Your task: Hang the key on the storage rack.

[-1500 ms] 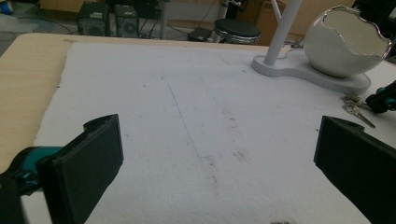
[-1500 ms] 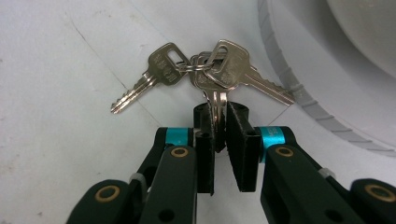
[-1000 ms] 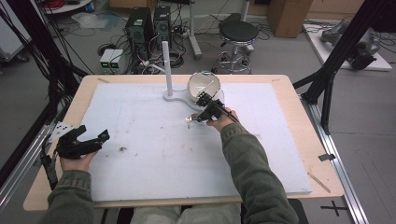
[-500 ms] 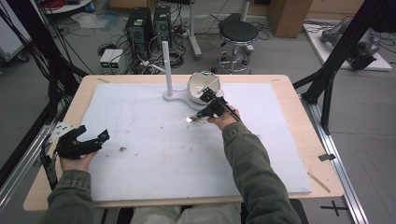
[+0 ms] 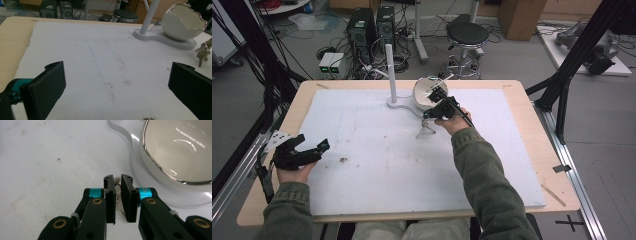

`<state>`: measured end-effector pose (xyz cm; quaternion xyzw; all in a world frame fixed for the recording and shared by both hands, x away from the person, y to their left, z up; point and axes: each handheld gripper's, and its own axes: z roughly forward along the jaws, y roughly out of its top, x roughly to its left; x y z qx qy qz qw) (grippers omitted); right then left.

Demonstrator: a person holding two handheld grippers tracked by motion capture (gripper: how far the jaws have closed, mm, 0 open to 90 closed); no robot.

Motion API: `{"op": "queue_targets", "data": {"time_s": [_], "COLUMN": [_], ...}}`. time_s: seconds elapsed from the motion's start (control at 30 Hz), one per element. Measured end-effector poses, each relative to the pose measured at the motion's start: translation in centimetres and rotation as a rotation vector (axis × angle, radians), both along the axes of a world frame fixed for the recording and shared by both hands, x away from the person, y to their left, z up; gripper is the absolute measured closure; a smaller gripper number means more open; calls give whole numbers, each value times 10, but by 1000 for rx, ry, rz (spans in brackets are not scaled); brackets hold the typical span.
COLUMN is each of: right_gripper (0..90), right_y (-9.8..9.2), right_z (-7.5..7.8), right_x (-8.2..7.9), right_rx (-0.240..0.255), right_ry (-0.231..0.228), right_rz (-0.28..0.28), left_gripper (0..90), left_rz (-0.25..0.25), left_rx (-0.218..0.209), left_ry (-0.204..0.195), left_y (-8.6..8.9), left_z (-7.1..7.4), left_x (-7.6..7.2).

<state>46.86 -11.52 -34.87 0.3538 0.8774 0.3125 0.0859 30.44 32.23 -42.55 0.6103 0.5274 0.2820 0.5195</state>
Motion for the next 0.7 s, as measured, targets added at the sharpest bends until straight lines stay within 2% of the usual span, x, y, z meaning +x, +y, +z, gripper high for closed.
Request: {"op": "queue_targets", "data": {"time_s": [0.1, 0.2, 0.47, 0.7], "right_gripper": [827, 828, 827, 827], "right_y": [2, 6, 11, 11], "right_z": [10, 16, 32, 56], "right_x": [-2, -3, -6, -4], "right_rx": [17, -2, 8, 52], "right_ry": [-9, -16, -43, -65], "right_rz": [6, 20, 21, 15], "left_gripper": [18, 18, 18, 18], "left_rz": [-1, -3, -3, -2], "left_rx": [-1, -4, -9, -17], "left_ry": [-1, -1, 0, -2], "left_y": [0, 0, 0, 1], "left_z": [0, 0, 0, 0], "left_x": [0, 0, 1, 1]}}
